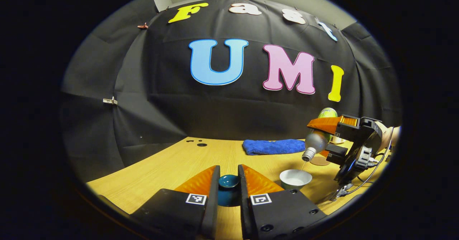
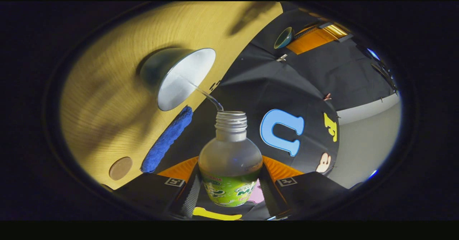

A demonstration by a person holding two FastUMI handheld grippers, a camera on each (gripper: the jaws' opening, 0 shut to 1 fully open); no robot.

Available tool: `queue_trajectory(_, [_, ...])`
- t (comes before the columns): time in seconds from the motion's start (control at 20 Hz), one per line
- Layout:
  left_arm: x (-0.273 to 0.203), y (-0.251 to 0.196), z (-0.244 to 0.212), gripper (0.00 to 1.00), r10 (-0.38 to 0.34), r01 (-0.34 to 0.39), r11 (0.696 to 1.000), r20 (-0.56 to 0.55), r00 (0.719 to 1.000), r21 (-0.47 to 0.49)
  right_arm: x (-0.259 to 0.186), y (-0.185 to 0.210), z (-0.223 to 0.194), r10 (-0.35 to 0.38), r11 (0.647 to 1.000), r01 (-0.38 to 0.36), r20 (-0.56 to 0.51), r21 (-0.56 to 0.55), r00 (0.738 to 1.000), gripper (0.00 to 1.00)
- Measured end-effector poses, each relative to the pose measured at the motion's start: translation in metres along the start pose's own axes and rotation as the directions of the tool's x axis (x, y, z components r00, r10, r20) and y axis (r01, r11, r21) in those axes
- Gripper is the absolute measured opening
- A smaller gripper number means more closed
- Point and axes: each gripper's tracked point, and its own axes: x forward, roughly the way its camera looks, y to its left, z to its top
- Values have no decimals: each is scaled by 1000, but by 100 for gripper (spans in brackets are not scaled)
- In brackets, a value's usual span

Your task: Open the teacup lid with one hand, grasp the water bottle and pour water into the teacup with the other hand; after pouring, place the water bottle on the coaster and then close the teacup lid.

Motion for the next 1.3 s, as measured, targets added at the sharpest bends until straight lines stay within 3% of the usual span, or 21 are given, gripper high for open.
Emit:
queue_trajectory(1.05, [0, -1, 1, 30, -7, 7, 1000, -1, 1000, -17, 5, -22, -2, -38, 997, 40, 23, -59, 999, 80])
queue_trajectory(1.3, [-2, 2, 3, 30, -5, 5, 1000, 3, 1000, -19, 9, -24, 2, -43, 996, 46, 40, -76, 998, 77])
